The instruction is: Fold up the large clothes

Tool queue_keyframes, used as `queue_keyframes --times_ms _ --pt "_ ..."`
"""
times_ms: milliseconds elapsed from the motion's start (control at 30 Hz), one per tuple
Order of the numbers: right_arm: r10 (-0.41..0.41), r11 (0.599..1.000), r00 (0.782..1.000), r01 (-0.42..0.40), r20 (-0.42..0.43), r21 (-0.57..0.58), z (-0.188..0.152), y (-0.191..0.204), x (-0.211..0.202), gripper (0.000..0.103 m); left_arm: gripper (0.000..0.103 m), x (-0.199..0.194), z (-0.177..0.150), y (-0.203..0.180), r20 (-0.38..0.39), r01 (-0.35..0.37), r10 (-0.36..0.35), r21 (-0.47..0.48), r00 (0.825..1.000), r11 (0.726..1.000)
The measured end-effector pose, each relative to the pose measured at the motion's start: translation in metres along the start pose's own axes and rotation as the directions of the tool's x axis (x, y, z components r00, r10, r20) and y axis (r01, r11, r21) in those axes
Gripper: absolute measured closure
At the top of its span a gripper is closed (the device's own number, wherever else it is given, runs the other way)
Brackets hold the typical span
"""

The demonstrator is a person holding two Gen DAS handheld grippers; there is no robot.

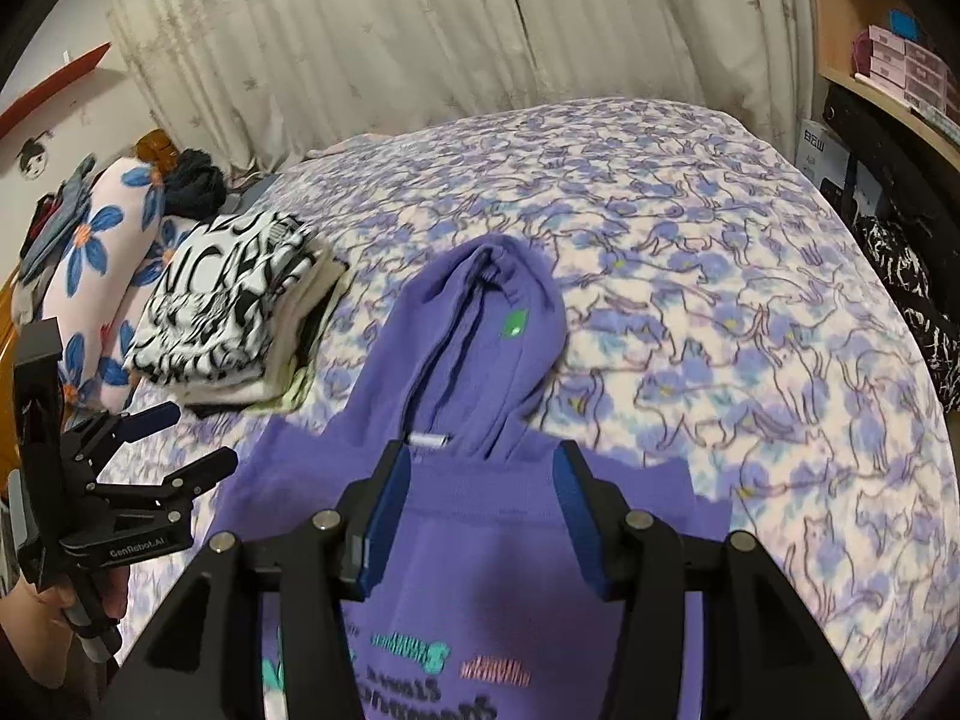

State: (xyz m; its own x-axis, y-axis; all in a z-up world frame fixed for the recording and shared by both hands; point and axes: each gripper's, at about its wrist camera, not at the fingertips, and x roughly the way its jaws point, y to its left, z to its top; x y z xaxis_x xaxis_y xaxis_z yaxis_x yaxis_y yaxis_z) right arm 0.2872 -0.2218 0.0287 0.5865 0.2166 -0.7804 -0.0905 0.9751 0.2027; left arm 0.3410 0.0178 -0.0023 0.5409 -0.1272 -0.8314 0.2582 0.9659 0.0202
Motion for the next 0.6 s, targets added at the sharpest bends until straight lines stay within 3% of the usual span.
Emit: queue_keyframes --times_ms 167,300,600 --pt "-0.017 0.998 0.999 0.02 -0.043 0.067 0.034 -0.029 0.058 0.054 0.019 0.049 0.037 0.008 -0.011 0.004 -0.004 -0.054 1.0 0.999" --pt "-0.021 0.994 0.997 0.029 -0.077 0.105 0.05 -0.046 0.109 0.054 0.019 0.104 0.057 0.007 -0.041 -0.019 0.017 -0.043 0.999 0.999" --pt "-0.043 0.986 0.988 0.066 -0.15 0.15 0.072 -0.07 0.204 0.054 0.033 0.208 0.078 0.006 -0.122 -0.047 0.041 -0.047 0.992 0.998"
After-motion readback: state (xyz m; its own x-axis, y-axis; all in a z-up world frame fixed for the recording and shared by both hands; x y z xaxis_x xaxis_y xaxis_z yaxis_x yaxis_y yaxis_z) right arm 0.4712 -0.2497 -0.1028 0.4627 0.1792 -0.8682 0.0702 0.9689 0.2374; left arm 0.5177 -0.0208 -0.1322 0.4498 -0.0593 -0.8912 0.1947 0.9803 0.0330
